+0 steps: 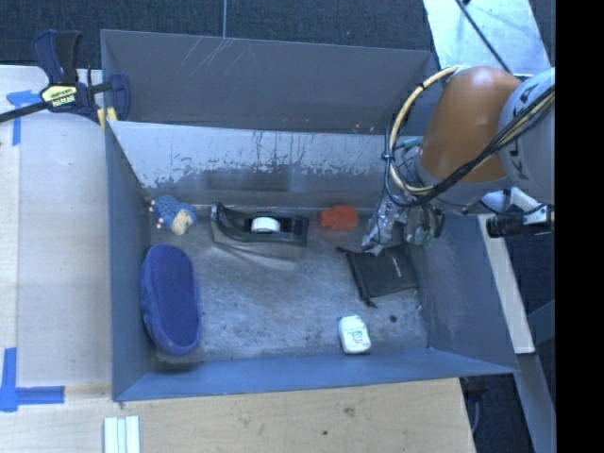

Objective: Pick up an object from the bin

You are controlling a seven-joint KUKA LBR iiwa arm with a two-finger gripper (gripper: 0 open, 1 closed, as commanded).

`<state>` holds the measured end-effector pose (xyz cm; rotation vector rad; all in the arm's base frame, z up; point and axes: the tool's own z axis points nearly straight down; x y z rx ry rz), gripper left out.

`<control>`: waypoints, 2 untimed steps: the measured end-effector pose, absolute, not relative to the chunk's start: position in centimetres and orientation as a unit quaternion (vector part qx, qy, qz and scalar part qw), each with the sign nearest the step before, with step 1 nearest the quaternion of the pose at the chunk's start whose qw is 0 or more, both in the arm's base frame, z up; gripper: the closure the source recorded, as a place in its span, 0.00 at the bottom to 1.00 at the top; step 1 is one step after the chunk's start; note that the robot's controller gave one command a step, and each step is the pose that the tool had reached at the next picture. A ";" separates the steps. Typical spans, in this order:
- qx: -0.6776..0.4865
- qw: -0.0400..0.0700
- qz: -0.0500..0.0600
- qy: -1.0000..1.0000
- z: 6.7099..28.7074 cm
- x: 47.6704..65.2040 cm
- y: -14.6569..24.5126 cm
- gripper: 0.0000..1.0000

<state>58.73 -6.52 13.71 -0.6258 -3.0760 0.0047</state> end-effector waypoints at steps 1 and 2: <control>-0.197 -0.001 0.000 -0.980 13.9 58.9 -6.3 0.00; -0.158 0.003 0.001 -0.987 6.6 52.4 -8.7 0.00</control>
Offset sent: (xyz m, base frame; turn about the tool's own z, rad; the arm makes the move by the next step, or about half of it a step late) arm 0.0000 0.0000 0.0000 0.0000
